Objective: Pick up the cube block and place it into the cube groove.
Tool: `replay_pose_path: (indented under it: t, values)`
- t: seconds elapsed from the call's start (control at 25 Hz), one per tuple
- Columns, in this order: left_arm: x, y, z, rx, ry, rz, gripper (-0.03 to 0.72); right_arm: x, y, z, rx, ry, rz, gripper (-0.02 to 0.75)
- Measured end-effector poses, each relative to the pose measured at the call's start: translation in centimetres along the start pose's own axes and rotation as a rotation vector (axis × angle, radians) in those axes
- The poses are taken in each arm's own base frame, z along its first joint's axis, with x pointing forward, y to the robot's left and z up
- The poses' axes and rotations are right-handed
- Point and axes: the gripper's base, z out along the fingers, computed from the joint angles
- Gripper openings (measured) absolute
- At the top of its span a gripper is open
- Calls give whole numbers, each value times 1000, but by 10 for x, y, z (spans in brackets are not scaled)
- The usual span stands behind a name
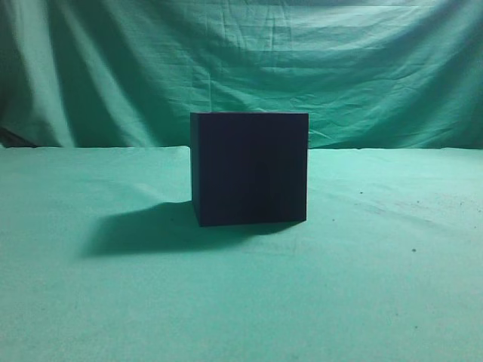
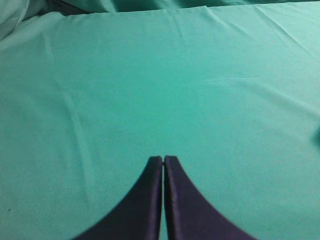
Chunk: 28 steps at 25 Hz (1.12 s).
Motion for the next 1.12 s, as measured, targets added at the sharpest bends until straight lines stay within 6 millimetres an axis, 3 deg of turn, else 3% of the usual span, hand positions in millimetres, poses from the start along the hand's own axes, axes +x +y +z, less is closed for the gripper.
replay_pose_path:
  t: [0.12,0.4,1.12]
  values:
    - [0,0,0,0,0,0,0,20,0,5,0,54,1,46]
    - [0,0,0,0,0,0,0,31,-1,5,30,149,24,46]
    - [0,0,0,0,0,0,0,33,-5,5,108,172,91,46]
